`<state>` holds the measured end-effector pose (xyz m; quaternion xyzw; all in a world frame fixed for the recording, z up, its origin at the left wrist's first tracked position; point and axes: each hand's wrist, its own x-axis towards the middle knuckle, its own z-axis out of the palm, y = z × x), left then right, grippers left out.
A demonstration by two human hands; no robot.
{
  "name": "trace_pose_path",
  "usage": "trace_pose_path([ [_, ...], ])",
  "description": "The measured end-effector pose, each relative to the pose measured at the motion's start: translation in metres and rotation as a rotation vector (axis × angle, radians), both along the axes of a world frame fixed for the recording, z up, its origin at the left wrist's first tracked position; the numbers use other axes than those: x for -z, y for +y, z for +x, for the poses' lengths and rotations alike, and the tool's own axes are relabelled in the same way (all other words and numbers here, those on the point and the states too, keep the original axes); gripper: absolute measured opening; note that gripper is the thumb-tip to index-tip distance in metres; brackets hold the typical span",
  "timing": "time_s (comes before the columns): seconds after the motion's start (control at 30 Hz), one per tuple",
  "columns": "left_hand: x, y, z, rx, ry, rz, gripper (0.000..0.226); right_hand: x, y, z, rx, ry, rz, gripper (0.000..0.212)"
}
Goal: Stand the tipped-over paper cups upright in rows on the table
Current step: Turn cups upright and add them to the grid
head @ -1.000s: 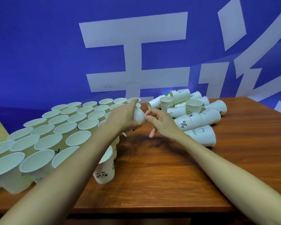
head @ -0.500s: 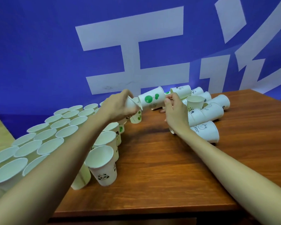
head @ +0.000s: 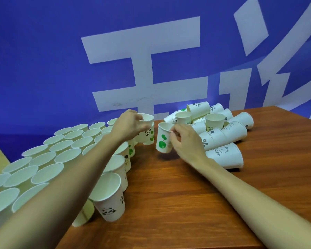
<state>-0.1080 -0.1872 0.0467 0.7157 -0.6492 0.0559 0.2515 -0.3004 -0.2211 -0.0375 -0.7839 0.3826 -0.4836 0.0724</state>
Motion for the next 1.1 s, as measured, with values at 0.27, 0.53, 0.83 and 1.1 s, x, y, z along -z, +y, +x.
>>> trace_pose_path([
  [0.27,0.016,-0.017,0.006,0.002,-0.166,0.161,0.037,0.010,0.000,0.006,-0.067,0.110,0.009,0.013],
  [0.53,0.021,-0.019,0.012,0.009,-0.328,0.177,0.034,0.011,0.002,0.005,-0.079,0.149,0.019,0.013],
  [0.83,0.024,-0.019,0.011,0.055,-0.356,0.256,0.028,0.013,0.002,0.007,-0.089,0.174,0.038,0.011],
  [1.1,0.009,-0.009,0.018,0.139,-0.155,0.177,0.026,0.012,0.005,0.007,-0.150,0.175,0.043,0.008],
])
